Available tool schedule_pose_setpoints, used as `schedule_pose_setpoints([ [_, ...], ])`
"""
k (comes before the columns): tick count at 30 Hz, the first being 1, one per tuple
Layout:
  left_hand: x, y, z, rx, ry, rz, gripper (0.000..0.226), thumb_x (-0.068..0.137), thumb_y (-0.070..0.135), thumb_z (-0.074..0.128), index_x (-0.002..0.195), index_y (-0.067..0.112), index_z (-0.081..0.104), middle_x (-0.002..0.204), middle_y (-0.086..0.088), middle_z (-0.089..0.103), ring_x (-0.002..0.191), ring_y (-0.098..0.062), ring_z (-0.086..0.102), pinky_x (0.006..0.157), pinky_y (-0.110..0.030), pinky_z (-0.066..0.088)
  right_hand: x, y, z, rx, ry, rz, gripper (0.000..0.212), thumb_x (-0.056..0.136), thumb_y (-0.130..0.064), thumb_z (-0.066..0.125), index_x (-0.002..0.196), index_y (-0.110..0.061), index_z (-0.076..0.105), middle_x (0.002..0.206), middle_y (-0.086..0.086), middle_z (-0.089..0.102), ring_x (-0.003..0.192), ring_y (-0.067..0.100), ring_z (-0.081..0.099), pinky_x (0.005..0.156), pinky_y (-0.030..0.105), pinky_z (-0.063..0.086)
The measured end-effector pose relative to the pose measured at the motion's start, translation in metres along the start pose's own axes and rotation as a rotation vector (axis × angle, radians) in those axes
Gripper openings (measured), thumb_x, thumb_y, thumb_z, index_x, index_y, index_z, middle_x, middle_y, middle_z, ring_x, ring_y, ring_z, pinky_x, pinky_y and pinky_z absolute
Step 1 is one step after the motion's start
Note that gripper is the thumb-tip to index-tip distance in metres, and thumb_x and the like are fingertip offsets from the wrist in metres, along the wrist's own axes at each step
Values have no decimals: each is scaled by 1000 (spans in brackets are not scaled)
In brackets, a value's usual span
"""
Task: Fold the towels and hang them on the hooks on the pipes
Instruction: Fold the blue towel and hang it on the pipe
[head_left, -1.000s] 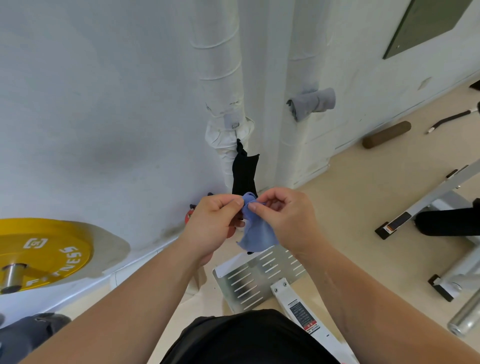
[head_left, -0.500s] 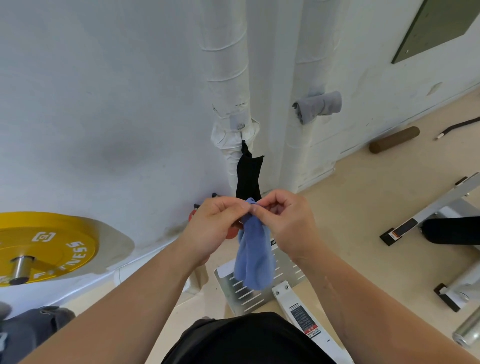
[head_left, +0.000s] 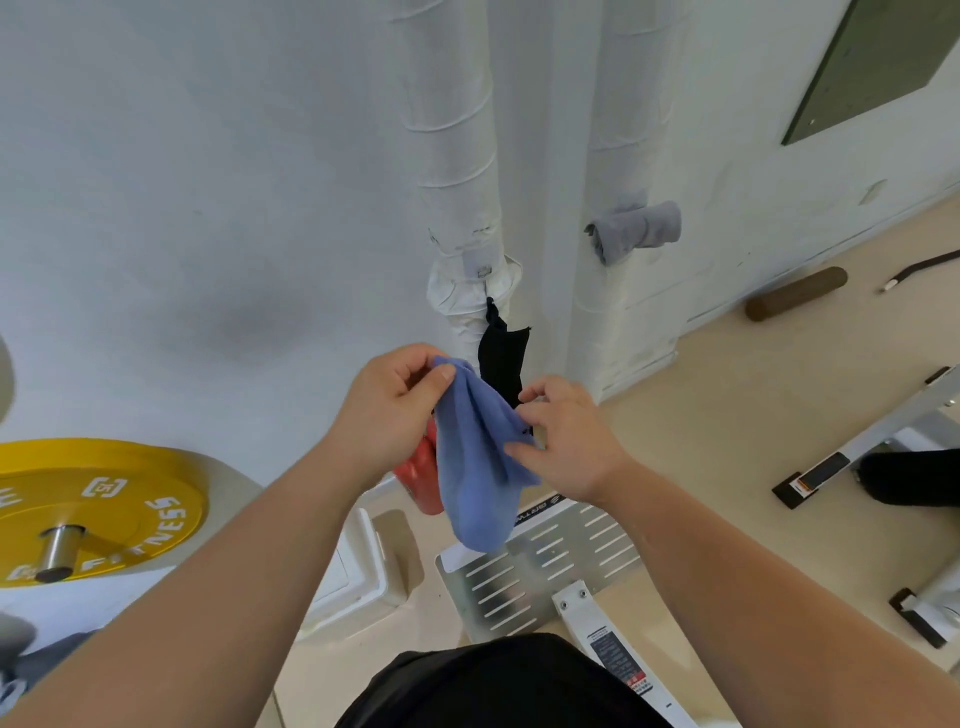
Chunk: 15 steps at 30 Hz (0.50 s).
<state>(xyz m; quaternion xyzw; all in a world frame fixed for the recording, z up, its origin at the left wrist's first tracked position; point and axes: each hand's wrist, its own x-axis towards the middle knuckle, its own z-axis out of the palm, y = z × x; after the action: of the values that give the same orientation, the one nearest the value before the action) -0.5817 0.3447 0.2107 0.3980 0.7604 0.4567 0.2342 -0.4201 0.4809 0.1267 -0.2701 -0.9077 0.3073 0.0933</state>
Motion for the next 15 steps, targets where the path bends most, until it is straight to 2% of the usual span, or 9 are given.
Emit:
schedule_pose_setpoints([
  [2,3,-1,-8,-6,63,3,25,102,15,53,87,24,72,88,-2,71,83,-24,62,77,-32,53,4,2,-3,-78,-19,-4,20,87,-45,70,91,-25,70,119,-5,48,113,22,43,102,41,39],
  [4,3,-3,-15,-16,118,-5,29,103,14,51,84,27,70,81,12,70,76,-5,59,69,-17,48,5,5,-7,-135,-45,8,26,85,-50,70,96,-27,72,117,-5,48,109,17,39,101,36,37],
  [6,3,-7,-24,9,163,-10,28,104,15,49,86,26,68,79,17,67,73,1,56,66,-12,45,4,10,-13,-177,-56,8,22,84,-49,71,89,-27,70,112,-5,50,104,14,37,97,33,38],
  [9,2,-15,-32,38,212,-22,28,104,17,47,88,26,68,80,19,67,74,2,56,70,-19,44,4,12,-21,-183,-118,7,15,86,-38,68,84,-23,66,104,-5,56,102,17,48,88,34,44],
  [12,2,-17,-33,32,287,-35,25,105,20,44,94,25,66,87,14,69,81,-3,58,74,-24,46,1,4,-24,-12,-100,-28,11,76,-22,66,73,-17,57,82,1,62,85,25,58,74,41,50],
  [15,6,-18,-36,36,381,-48,21,106,23,42,100,20,62,89,4,65,81,-12,56,74,-32,46,-1,-11,-25,260,-17,8,12,78,-9,61,76,-17,52,70,10,56,62,19,45,60,36,41],
])
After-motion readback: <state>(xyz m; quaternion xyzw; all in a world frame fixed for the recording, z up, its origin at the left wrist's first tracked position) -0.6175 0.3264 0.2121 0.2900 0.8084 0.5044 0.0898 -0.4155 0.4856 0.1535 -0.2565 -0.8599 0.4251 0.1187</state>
